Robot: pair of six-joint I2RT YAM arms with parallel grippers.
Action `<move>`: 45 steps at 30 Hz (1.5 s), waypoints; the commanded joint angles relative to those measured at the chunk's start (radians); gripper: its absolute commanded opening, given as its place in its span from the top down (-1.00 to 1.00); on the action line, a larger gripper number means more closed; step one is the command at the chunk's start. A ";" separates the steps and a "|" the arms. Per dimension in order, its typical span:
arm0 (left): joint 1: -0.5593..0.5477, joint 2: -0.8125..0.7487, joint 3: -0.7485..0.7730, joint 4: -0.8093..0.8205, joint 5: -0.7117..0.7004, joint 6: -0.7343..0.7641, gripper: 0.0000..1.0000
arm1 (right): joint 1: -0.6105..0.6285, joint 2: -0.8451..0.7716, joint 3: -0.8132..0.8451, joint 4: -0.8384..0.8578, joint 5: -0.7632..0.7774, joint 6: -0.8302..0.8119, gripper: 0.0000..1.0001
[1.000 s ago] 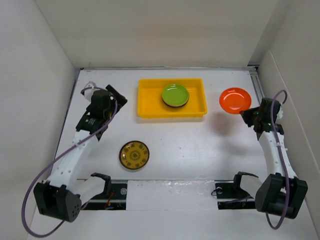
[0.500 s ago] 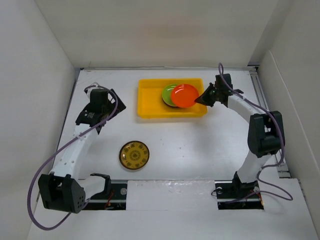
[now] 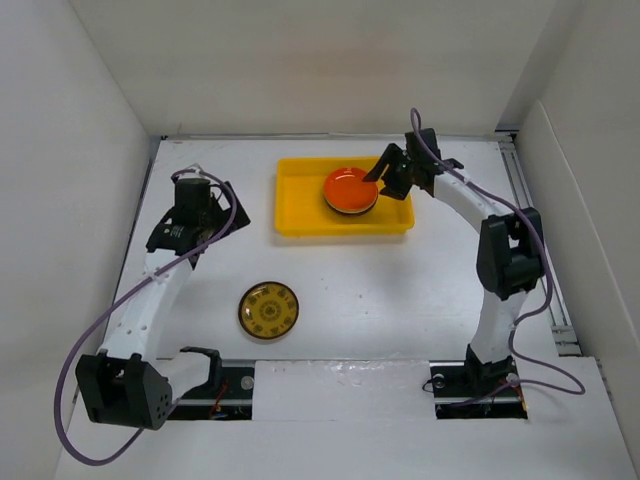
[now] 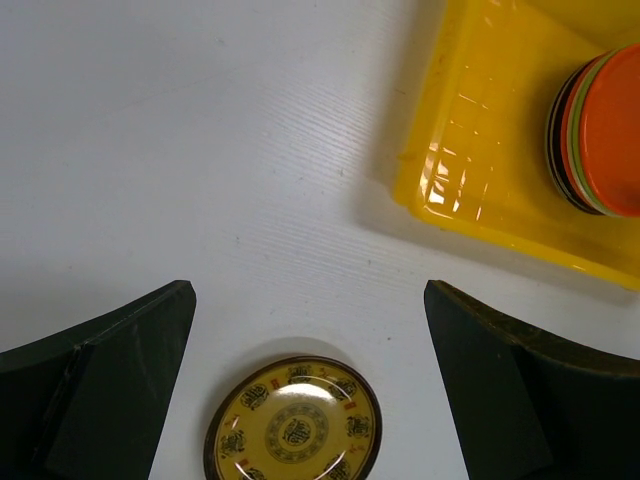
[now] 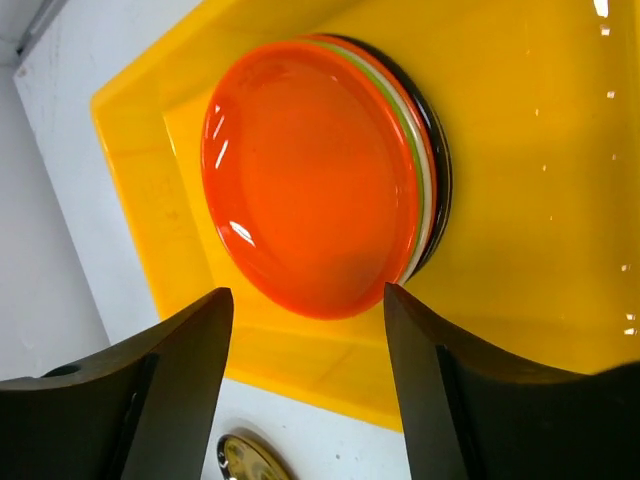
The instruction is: Place the plates into the plastic bin on the countertop
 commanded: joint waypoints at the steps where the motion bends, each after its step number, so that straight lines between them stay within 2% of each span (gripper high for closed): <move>1: 0.073 -0.032 0.000 0.007 0.033 0.038 -1.00 | 0.031 -0.098 0.020 -0.062 0.090 -0.022 -0.37; 2: 0.095 -0.041 0.000 0.007 0.033 0.047 -1.00 | 0.031 -0.129 0.001 -0.063 0.114 -0.022 -0.37; 5: 0.142 -0.041 0.000 0.007 -0.002 0.012 -1.00 | 0.104 -0.305 -0.172 0.006 0.124 -0.050 -0.76; 6: 0.152 -0.041 0.000 0.016 -0.011 0.000 -1.00 | 0.167 -0.344 -0.275 0.078 0.095 -0.059 -0.82; 9: 0.210 -0.041 -0.018 0.048 -0.002 -0.023 -1.00 | 0.259 -0.407 -0.407 0.193 -0.089 -0.122 -0.82; 14: 0.343 -0.051 -0.064 0.090 0.067 -0.033 -1.00 | 0.463 -0.327 -0.565 0.379 -0.165 -0.113 -0.64; 18: 0.343 -0.086 -0.074 0.079 0.030 -0.033 -1.00 | 0.529 -0.223 -0.609 0.531 -0.195 -0.047 -0.56; 23: 0.343 -0.095 -0.083 0.079 0.028 -0.033 -1.00 | 0.566 -0.128 -0.609 0.589 -0.229 -0.021 -0.46; 25: 0.343 -0.095 -0.083 0.079 0.029 -0.033 -1.00 | 0.589 -0.088 -0.599 0.611 -0.229 -0.011 -0.39; 27: 0.343 -0.095 -0.083 0.079 0.038 -0.033 -1.00 | 0.598 -0.061 -0.599 0.638 -0.229 0.003 -0.18; 33: 0.343 -0.106 -0.092 0.079 0.038 -0.033 -1.00 | 0.617 0.055 -0.577 0.687 -0.263 0.041 -0.01; 36: 0.343 -0.116 -0.092 0.079 0.027 -0.033 -1.00 | 0.626 0.068 -0.577 0.700 -0.263 0.052 0.32; 37: 0.343 -0.117 -0.092 0.079 0.027 -0.042 -1.00 | 0.635 0.068 -0.577 0.700 -0.249 0.061 0.49; 38: 0.343 -0.117 -0.092 0.079 0.027 -0.042 -1.00 | 0.635 0.068 -0.577 0.700 -0.237 0.061 0.87; 39: 0.343 -0.117 -0.092 0.079 0.027 -0.042 -1.00 | 0.635 0.043 -0.577 0.700 -0.237 0.073 1.00; 45: 0.343 -0.117 -0.092 0.079 0.027 -0.042 -1.00 | 0.609 -0.155 -0.512 0.553 -0.107 0.105 1.00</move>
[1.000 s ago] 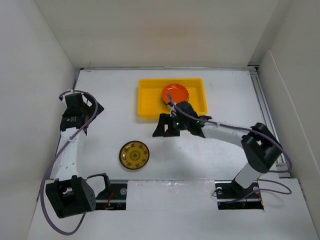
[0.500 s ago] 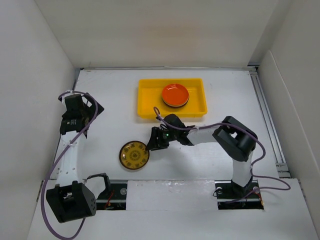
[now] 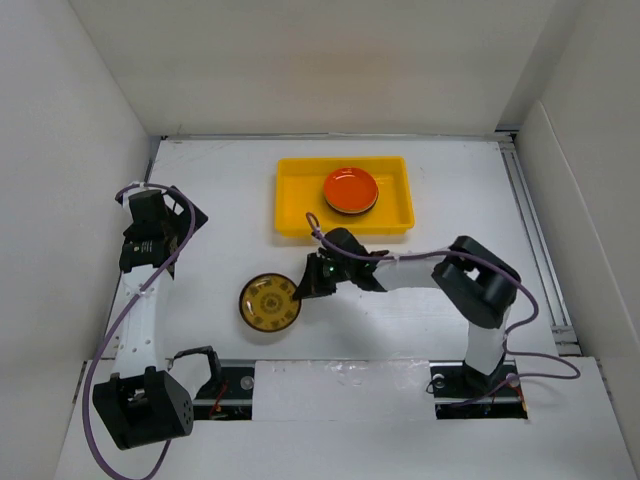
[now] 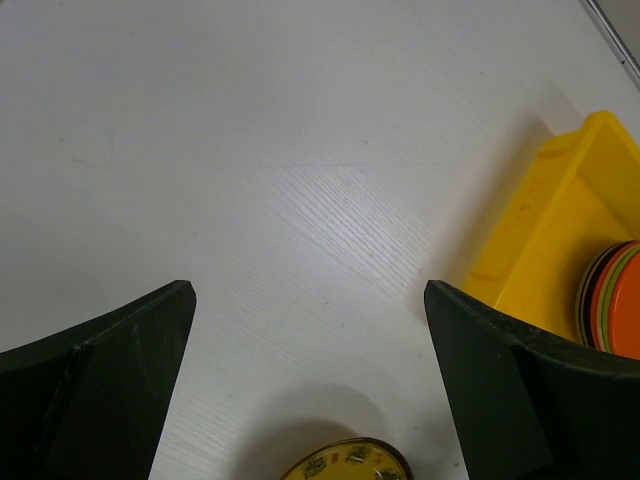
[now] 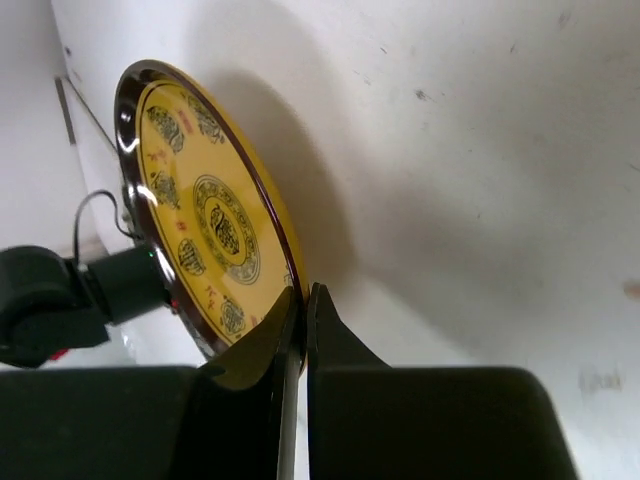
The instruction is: Place the plates into the plastic bin on the countertop
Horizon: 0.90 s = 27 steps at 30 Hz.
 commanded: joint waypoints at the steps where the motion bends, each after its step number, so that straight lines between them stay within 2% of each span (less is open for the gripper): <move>1: 0.000 -0.029 -0.004 0.013 -0.002 -0.007 -1.00 | -0.040 -0.159 0.089 -0.070 0.098 0.015 1.00; 7: 0.000 -0.020 -0.004 0.013 -0.002 0.002 -1.00 | -0.283 -0.181 0.274 -0.275 0.192 -0.040 1.00; 10: 0.000 -0.020 -0.004 0.013 0.016 0.002 -1.00 | -0.404 -0.123 0.353 -0.369 0.224 -0.089 1.00; 14: 0.000 -0.020 -0.013 0.013 0.016 0.002 -1.00 | -0.534 -0.060 0.425 -0.378 0.191 -0.116 1.00; 20: 0.000 -0.020 -0.013 0.033 0.048 0.002 -1.00 | -0.608 -0.008 0.468 -0.378 0.141 -0.139 1.00; 22: 0.000 -0.020 -0.013 0.033 0.057 0.002 -1.00 | -0.621 0.003 0.482 -0.378 0.141 -0.139 0.93; 23: 0.000 -0.020 -0.013 0.033 0.057 0.002 -1.00 | -0.633 0.003 0.492 -0.378 0.141 -0.139 0.81; 24: 0.000 -0.020 -0.013 0.033 0.057 0.002 -1.00 | -0.642 0.003 0.492 -0.378 0.126 -0.139 0.18; 25: 0.000 -0.020 -0.013 0.033 0.057 0.002 -1.00 | -0.642 0.003 0.492 -0.378 0.117 -0.139 -0.13; 26: 0.000 -0.020 -0.013 0.033 0.068 0.012 -1.00 | -0.642 -0.020 0.492 -0.378 0.117 -0.139 -0.31; 27: 0.000 -0.020 -0.013 0.033 0.068 0.012 -1.00 | -0.628 -0.041 0.480 -0.378 0.132 -0.151 -0.78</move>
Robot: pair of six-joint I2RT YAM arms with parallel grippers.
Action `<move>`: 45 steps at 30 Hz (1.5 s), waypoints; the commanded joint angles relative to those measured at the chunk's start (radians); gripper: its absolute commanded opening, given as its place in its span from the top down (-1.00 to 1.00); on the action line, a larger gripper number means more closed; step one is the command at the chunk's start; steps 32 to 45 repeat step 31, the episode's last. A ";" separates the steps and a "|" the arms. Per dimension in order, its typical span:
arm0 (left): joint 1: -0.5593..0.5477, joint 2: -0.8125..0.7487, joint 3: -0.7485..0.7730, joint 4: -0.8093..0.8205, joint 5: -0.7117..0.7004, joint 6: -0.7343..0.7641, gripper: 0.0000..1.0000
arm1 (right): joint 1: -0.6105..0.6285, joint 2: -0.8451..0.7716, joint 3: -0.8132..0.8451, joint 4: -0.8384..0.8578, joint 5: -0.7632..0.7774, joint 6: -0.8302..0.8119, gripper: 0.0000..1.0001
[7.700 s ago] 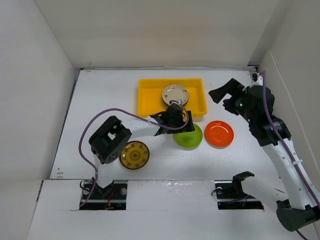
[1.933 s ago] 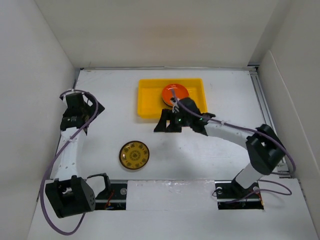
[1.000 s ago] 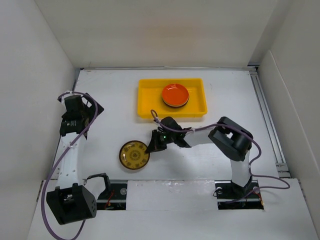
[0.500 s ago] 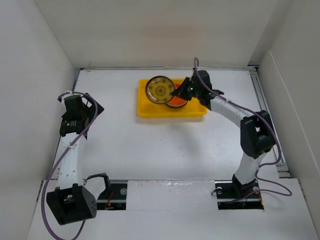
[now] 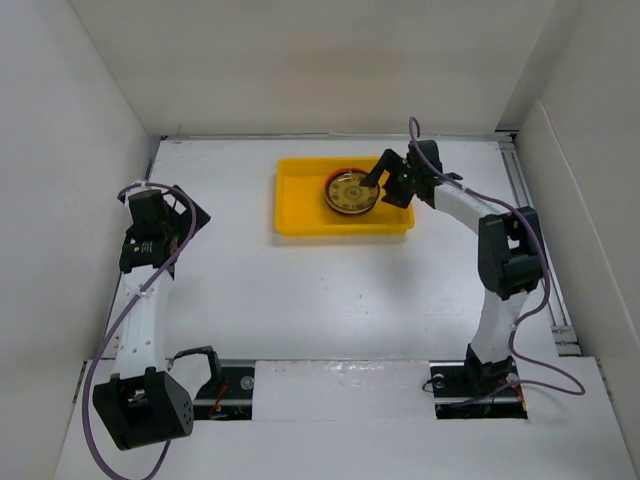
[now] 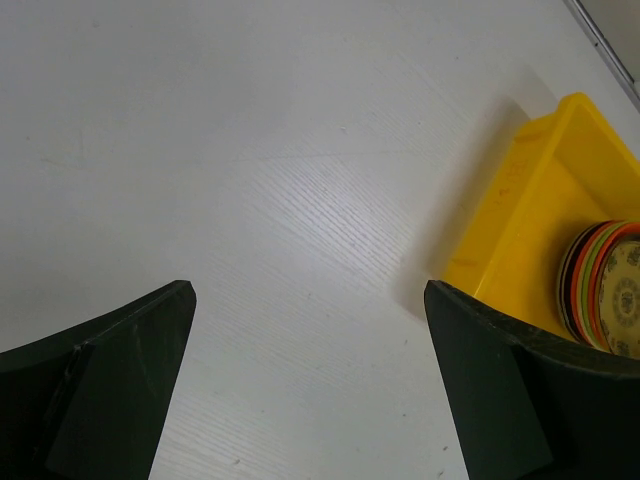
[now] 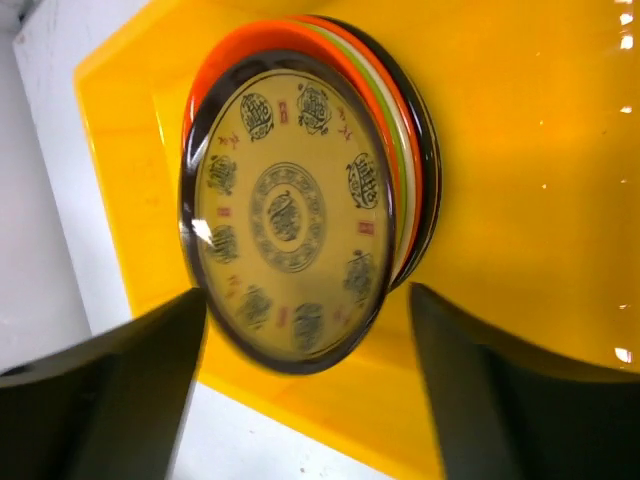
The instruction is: Place the plates into the plastic bin on the countertop
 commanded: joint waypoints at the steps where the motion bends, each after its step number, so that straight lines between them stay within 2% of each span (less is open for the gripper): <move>1: 0.000 -0.026 -0.011 0.026 0.030 0.012 -1.00 | 0.014 -0.089 0.037 0.033 -0.011 -0.027 -0.94; 2: 0.000 -0.026 -0.011 0.035 0.030 0.021 -1.00 | 0.014 -0.144 0.036 0.033 0.001 -0.038 -1.00; 6: 0.000 -0.026 -0.011 0.035 0.031 0.030 -1.00 | 0.054 -0.297 0.026 -0.116 0.162 -0.082 -1.00; 8: 0.000 -0.037 0.018 0.014 0.005 0.030 -1.00 | 0.085 -0.378 -0.015 -0.224 0.330 -0.095 -1.00; 10: 0.000 -0.072 0.045 -0.014 -0.040 0.030 -1.00 | 0.114 -0.526 -0.060 -0.275 0.479 -0.105 -1.00; 14: 0.000 -0.173 0.111 -0.083 -0.082 0.010 -1.00 | 0.204 -0.786 -0.125 -0.421 0.623 -0.105 -1.00; 18: 0.000 -0.294 0.151 -0.137 -0.071 0.010 -1.00 | 0.287 -0.984 -0.120 -0.616 0.654 -0.105 -1.00; 22: 0.000 -0.428 0.160 -0.166 -0.071 0.033 -1.00 | 0.296 -1.133 -0.102 -0.726 0.641 -0.084 -1.00; 30: 0.000 -0.509 0.107 -0.195 -0.040 0.058 -1.00 | 0.296 -1.336 -0.146 -0.816 0.628 -0.084 -1.00; 45: 0.000 -0.509 0.098 -0.195 -0.040 0.058 -1.00 | 0.296 -1.350 -0.155 -0.816 0.628 -0.084 -1.00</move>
